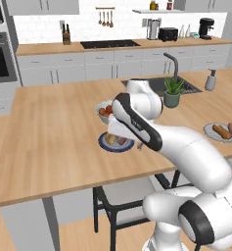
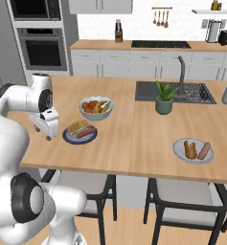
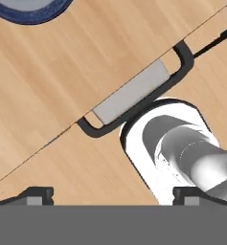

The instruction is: Place one bun and one sausage from the bowl on each plate.

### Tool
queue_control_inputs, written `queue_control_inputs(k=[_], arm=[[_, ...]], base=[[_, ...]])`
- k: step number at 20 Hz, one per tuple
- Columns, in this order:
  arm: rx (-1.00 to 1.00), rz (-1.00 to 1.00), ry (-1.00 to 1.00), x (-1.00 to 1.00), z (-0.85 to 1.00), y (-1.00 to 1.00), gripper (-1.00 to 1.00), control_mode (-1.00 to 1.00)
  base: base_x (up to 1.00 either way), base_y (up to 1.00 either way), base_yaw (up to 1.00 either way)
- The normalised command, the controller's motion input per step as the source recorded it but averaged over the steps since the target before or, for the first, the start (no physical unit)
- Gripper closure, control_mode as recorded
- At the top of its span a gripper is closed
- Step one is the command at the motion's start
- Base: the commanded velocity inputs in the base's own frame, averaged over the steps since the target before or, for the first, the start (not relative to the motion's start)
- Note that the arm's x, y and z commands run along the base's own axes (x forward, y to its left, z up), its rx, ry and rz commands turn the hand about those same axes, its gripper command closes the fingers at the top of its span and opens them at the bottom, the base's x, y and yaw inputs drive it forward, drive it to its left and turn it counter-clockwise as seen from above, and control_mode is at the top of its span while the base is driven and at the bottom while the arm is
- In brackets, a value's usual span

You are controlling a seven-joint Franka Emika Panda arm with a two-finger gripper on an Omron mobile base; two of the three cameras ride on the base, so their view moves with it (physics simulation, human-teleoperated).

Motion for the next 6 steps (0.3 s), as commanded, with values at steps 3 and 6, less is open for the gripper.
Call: queue_control_inputs(k=[3,6], arm=[[0.00,0.00,0.44,-1.00,0.01,0.31,-1.00,-1.00],[0.00,0.02,0.26,-1.00,-0.05,0.25,-1.00,-1.00]], base=[[0.00,0.00,0.00],[0.00,0.00,0.00]])
